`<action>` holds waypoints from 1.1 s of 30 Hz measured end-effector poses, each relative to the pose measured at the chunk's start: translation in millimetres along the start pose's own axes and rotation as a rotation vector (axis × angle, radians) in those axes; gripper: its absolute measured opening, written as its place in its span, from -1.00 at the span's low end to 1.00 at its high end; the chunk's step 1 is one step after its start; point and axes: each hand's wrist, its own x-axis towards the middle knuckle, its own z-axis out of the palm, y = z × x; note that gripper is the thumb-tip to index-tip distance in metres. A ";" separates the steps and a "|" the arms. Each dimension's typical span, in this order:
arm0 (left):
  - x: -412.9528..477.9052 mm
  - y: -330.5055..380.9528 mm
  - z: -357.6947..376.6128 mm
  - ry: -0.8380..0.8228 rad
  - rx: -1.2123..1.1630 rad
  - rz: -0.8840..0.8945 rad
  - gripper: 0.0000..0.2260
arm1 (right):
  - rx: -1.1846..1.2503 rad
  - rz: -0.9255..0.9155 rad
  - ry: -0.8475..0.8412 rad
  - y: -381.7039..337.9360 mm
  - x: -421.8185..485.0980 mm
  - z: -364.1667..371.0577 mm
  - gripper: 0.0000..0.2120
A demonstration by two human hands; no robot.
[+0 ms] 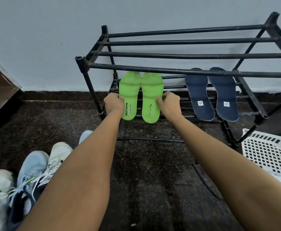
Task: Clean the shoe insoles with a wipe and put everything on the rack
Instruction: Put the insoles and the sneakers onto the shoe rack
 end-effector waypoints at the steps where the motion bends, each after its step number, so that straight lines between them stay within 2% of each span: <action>1: -0.9 -0.2 0.3 -0.002 -0.005 0.001 -0.85 | -0.007 -0.001 -0.002 0.1 0.0 0.0 -0.81; 6: -8.1 4.2 -4.4 -0.003 0.041 0.006 -0.81 | -0.024 0.008 0.014 -2.4 -2.5 0.1 -0.74; 11: -32.8 18.2 -20.9 0.085 0.203 0.112 -0.79 | 0.027 0.035 0.235 -16.1 -16.9 -2.5 -0.74; 15: -47.6 15.9 -40.4 0.096 0.451 0.331 -0.80 | -0.026 -0.118 0.358 -38.6 -51.8 -6.8 -0.73; 17: -53.2 10.2 -54.5 0.074 0.574 0.500 -0.80 | -0.061 -0.234 0.394 -44.5 -75.9 -5.3 -0.75; 20: -68.6 -7.1 -85.7 0.043 0.694 0.813 -0.77 | -0.106 -0.358 0.396 -48.4 -115.1 0.3 -0.77; 22: -82.7 -28.6 -108.2 0.030 0.711 0.907 -0.74 | -0.131 -0.425 0.361 -50.1 -140.3 9.3 -0.78; 24: -98.4 -56.6 -127.0 0.000 0.719 0.866 -0.74 | -0.142 -0.462 0.296 -52.2 -163.4 23.2 -0.79; 28: -119.1 -113.9 -152.5 -0.078 0.707 0.555 -0.74 | -0.137 -0.479 0.098 -61.0 -206.9 58.4 -0.77; 33: -148.4 -180.0 -179.6 -0.027 0.677 0.250 -0.75 | -0.202 -0.525 -0.262 -72.9 -256.9 101.3 -0.68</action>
